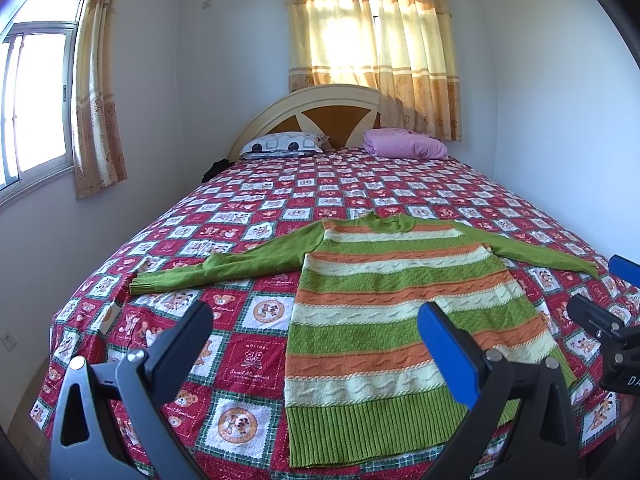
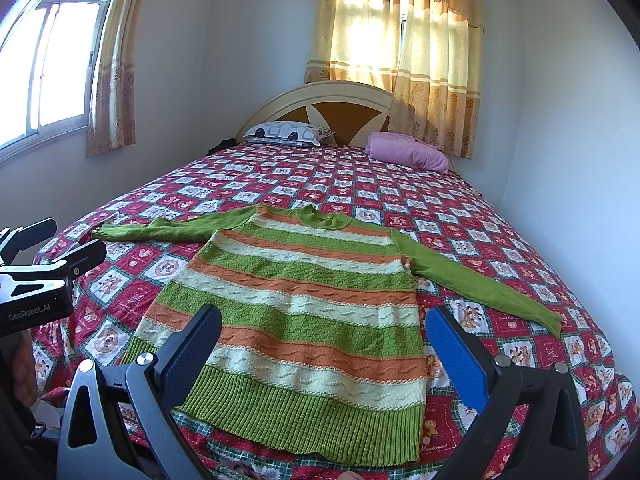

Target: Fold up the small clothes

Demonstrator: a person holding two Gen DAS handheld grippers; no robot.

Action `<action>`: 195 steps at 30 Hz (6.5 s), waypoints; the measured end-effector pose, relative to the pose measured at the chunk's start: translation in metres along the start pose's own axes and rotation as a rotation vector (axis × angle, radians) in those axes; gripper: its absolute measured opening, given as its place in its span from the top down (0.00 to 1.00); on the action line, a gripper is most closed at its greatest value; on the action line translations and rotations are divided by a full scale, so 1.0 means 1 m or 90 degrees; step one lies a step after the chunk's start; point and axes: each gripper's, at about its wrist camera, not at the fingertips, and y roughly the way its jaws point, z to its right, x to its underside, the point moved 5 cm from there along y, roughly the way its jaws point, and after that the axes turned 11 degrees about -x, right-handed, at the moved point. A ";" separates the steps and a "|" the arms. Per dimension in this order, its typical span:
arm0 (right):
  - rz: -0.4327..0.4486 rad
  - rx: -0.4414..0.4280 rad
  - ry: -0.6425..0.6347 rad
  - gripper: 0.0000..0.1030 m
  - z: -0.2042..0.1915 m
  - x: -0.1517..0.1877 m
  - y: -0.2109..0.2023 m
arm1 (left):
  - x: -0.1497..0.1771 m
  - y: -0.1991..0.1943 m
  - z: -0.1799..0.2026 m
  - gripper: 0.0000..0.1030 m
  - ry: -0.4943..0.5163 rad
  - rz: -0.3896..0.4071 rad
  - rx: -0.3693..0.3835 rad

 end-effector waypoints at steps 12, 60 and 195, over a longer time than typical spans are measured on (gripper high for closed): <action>-0.025 -0.005 0.000 0.01 0.010 0.007 0.015 | 0.007 0.017 0.002 0.00 0.017 -0.017 -0.001; -0.151 0.278 0.528 0.18 0.460 0.098 0.065 | -0.014 0.245 0.086 0.00 0.203 -0.134 -0.048; -0.301 -0.083 0.096 0.76 0.199 -0.015 0.317 | -0.018 0.308 0.088 0.05 0.167 -0.138 0.074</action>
